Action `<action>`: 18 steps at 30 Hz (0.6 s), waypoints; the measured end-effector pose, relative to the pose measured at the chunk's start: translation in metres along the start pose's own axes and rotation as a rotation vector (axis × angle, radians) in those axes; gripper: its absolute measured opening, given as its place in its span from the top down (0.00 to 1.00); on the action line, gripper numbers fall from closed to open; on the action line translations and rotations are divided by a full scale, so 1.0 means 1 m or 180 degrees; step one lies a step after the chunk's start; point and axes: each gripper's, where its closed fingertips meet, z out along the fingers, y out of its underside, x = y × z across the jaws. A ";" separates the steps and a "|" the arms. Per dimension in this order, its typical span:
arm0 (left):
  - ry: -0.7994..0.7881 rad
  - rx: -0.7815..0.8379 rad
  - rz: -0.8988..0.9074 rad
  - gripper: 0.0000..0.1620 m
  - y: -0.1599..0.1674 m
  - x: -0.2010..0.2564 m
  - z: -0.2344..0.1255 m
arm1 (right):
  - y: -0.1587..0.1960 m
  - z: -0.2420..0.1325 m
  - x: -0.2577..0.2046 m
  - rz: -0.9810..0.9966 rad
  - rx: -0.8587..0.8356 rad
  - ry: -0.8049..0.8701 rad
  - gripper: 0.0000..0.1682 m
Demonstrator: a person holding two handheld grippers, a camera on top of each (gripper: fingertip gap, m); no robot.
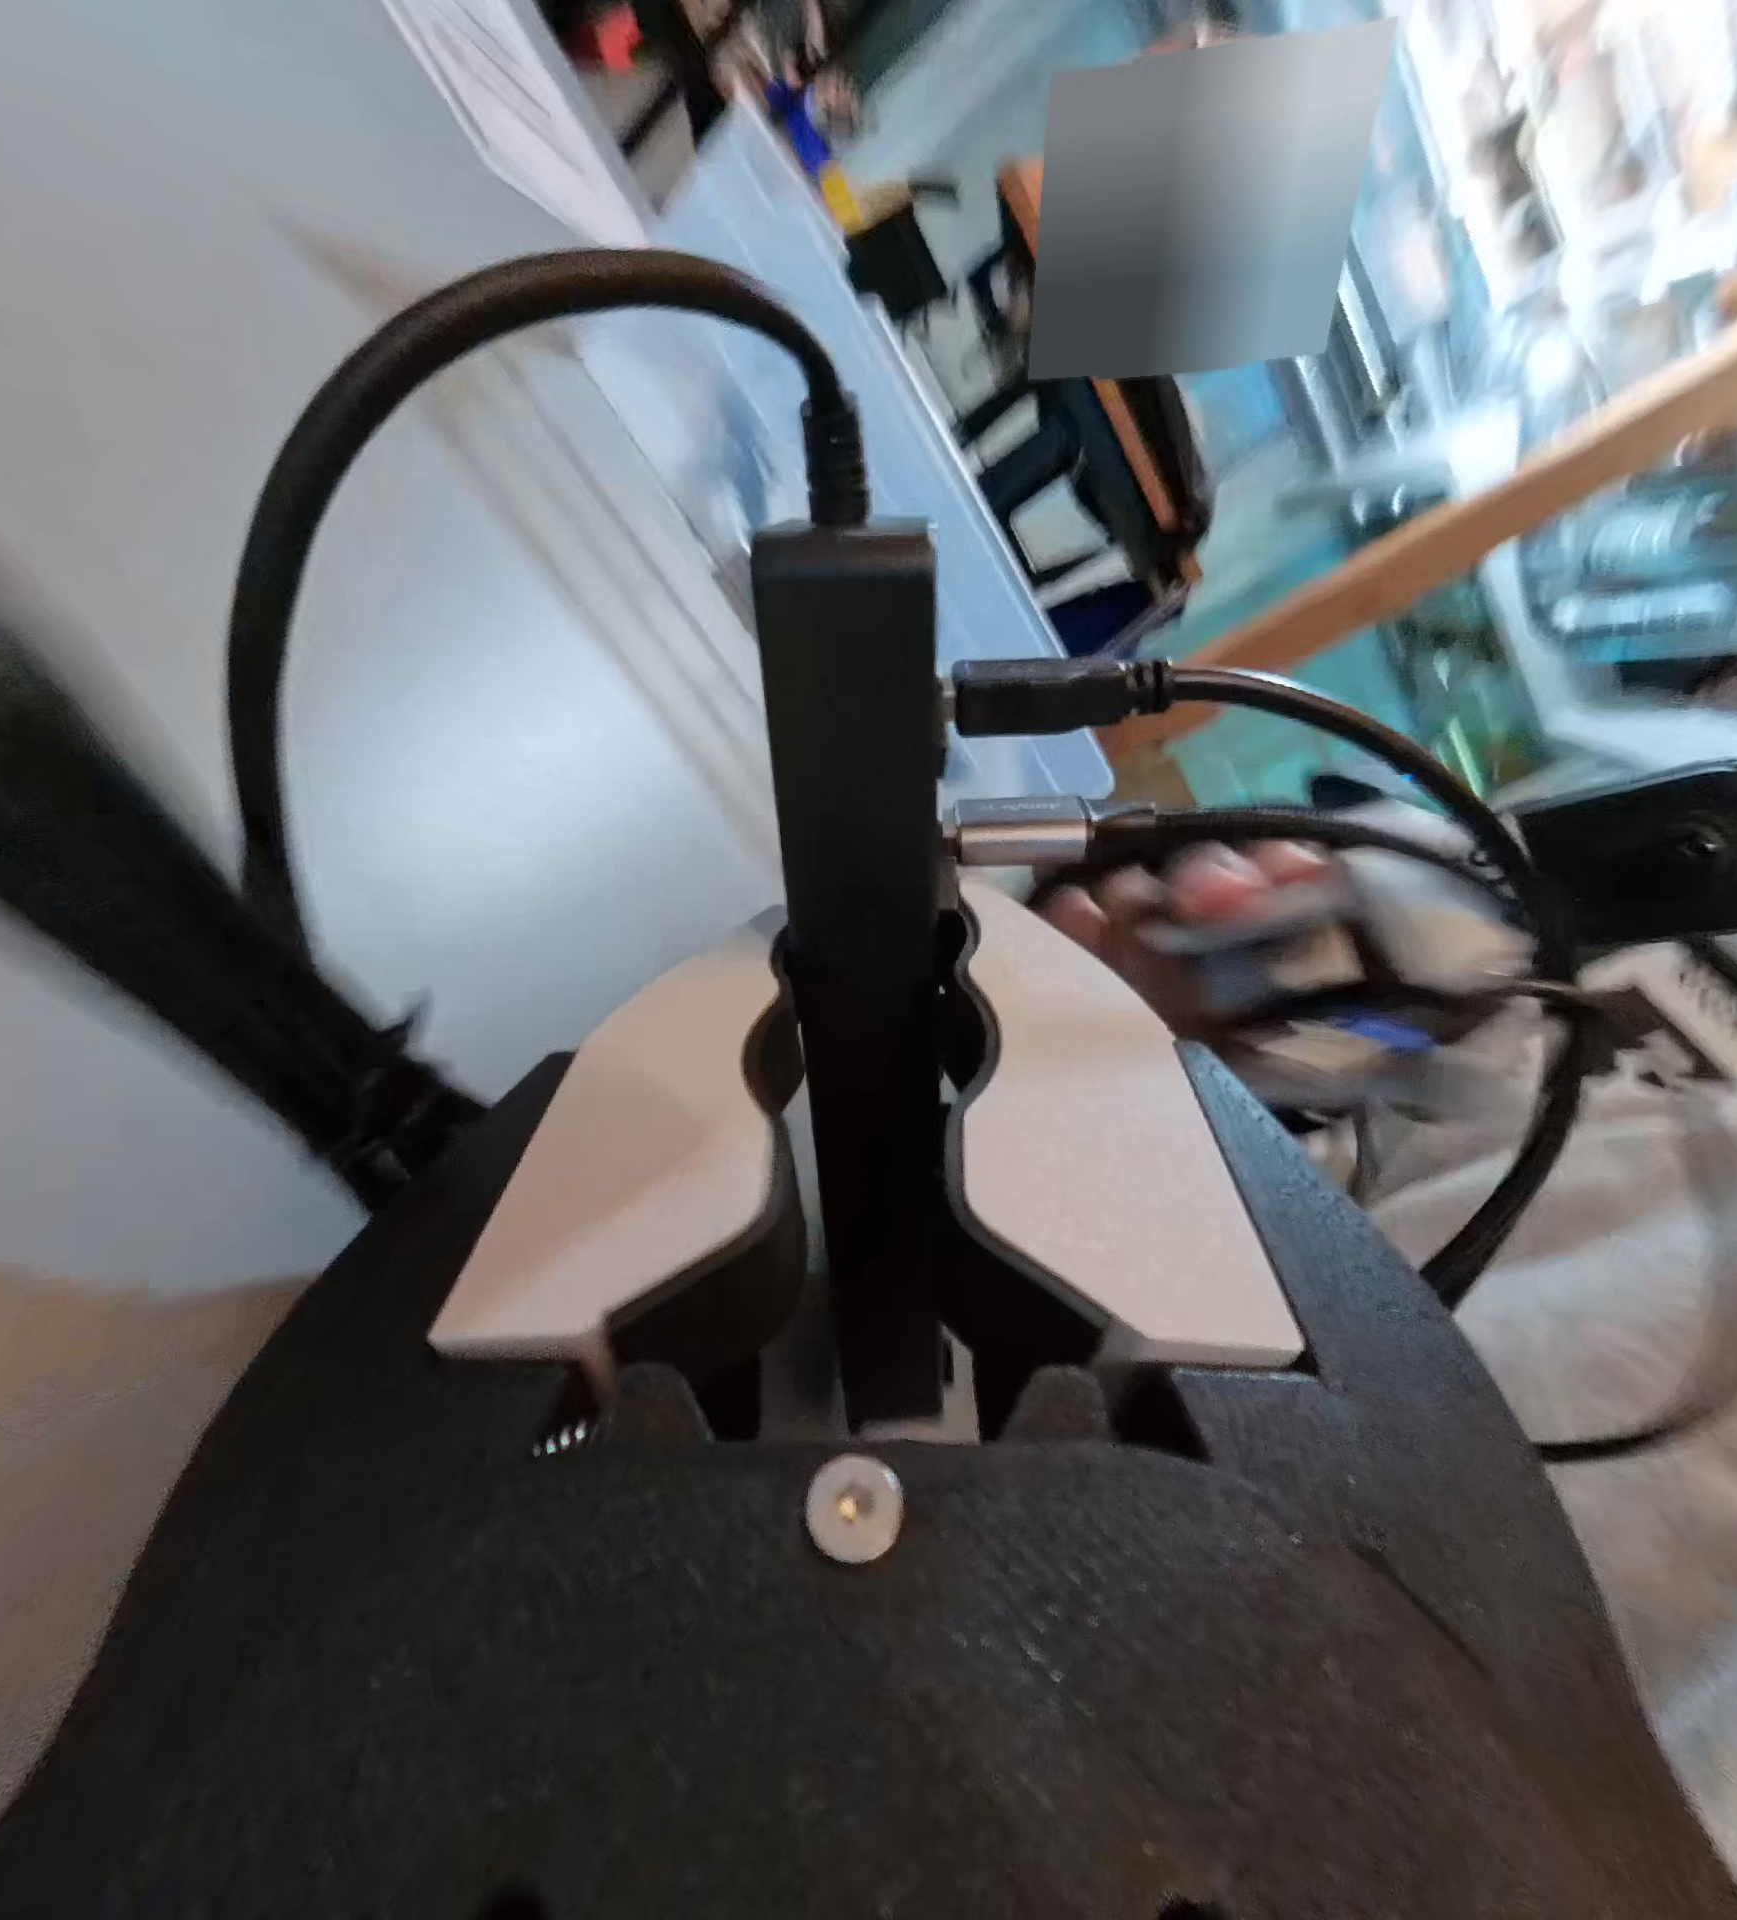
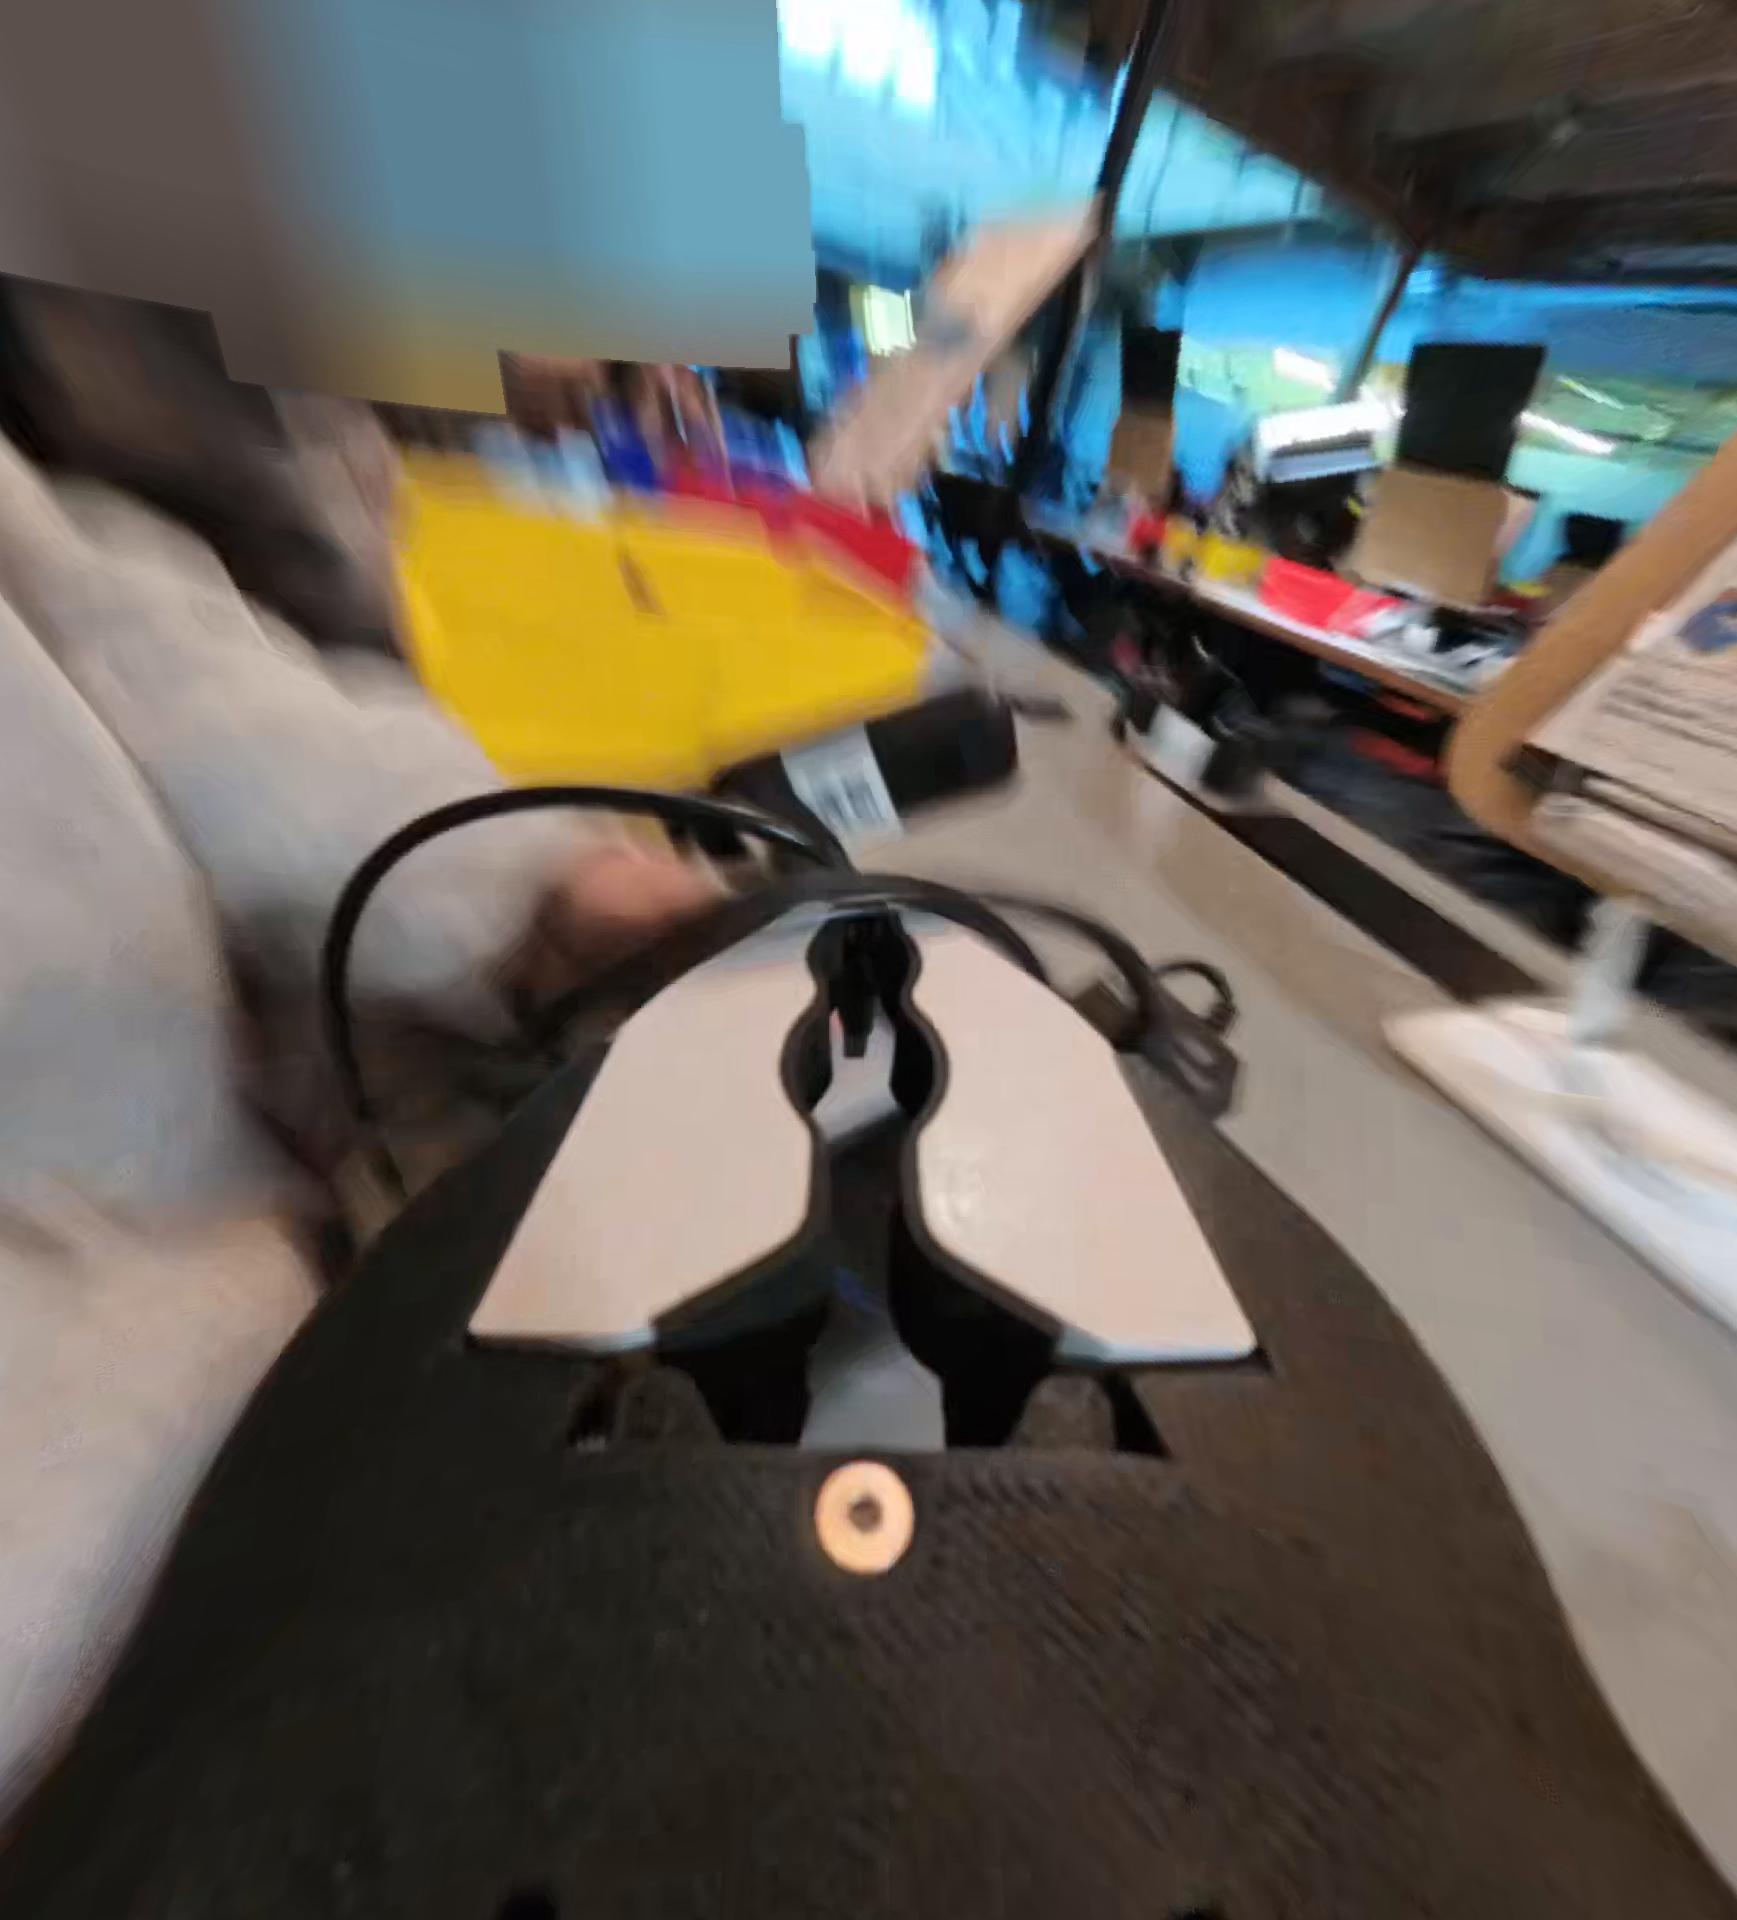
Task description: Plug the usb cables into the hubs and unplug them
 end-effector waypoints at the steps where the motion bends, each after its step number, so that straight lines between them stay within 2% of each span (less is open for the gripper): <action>1: -0.0048 0.0084 -0.0079 0.84 -0.007 -0.005 -0.005 | -0.022 -0.003 -0.001 0.0464 0.0237 -0.0066 0.96; 2: -0.0175 0.0112 -0.0011 0.84 -0.011 -0.009 -0.010 | -0.021 -0.004 0.004 0.0313 0.0098 0.0121 0.96; 3: -0.0214 0.0107 0.0094 0.84 -0.011 -0.009 -0.013 | -0.010 -0.009 0.012 -0.0232 -0.0150 0.0405 0.96; 4: -0.0220 0.0123 0.0133 0.84 -0.012 -0.007 -0.014 | -0.005 -0.015 0.014 -0.0394 -0.0234 0.0482 0.96; 9: -0.0047 0.0240 0.0038 0.84 -0.016 -0.007 -0.009 | -0.008 -0.034 0.040 0.0011 -0.0063 0.0618 0.96; 18: 0.0434 0.0883 -0.0209 0.84 -0.051 -0.003 -0.040 | -0.012 -0.071 0.081 0.0484 0.0314 0.0986 0.96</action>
